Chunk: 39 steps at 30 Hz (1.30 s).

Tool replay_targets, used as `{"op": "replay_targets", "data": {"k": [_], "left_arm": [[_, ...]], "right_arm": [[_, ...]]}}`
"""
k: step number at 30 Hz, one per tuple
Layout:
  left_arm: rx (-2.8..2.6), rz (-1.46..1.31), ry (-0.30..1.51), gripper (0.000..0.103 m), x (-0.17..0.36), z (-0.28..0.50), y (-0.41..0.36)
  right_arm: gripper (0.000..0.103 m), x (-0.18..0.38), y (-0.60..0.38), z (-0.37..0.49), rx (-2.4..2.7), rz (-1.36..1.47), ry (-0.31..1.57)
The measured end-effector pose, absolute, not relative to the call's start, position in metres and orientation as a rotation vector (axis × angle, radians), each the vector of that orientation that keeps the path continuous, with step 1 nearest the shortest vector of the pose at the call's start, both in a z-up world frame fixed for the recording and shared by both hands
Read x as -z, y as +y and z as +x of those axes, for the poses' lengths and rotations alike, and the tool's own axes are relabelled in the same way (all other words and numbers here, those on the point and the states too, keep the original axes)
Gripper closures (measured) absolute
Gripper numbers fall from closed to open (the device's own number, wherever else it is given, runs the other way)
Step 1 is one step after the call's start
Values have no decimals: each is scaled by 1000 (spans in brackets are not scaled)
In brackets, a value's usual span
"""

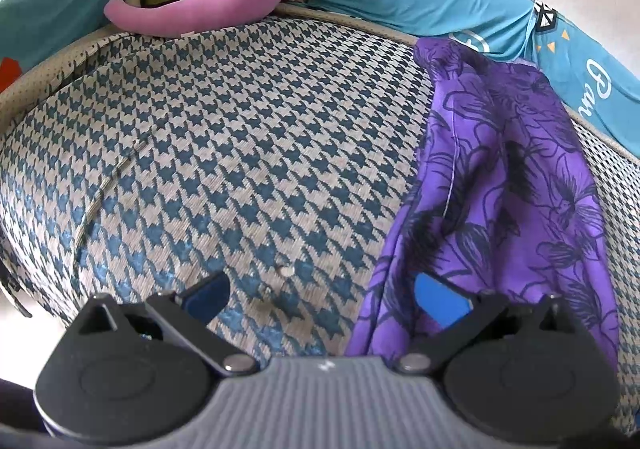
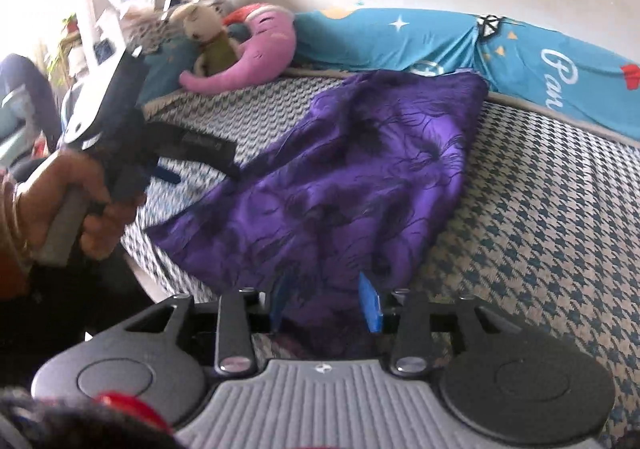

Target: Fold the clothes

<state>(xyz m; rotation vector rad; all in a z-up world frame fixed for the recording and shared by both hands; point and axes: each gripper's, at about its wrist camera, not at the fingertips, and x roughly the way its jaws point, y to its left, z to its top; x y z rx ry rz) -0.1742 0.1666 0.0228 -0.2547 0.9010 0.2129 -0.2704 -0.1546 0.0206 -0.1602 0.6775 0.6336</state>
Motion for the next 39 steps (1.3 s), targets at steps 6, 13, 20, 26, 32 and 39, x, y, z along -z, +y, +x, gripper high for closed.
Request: {"op": "replay_targets", "data": {"k": [6, 13, 20, 26, 32, 39], "left_arm": [[-192, -264, 894, 0, -25, -177, 164], [-132, -260, 893, 0, -27, -181, 153], [-144, -221, 926, 0, -22, -179, 151], [-236, -203, 956, 0, -16, -179, 163], [-312, -183, 949, 0, -17, -182, 171], [-342, -210, 935, 0, -22, -183, 182]], "right_arm": [[59, -10, -144, -284, -621, -261, 682], [61, 4, -127, -286, -537, -403, 634], [96, 9, -120, -293, -573, -491, 647], [97, 22, -117, -302, -625, -562, 761], [96, 7, -121, -307, -694, -471, 735], [91, -13, -114, -309, -744, -369, 653]]}}
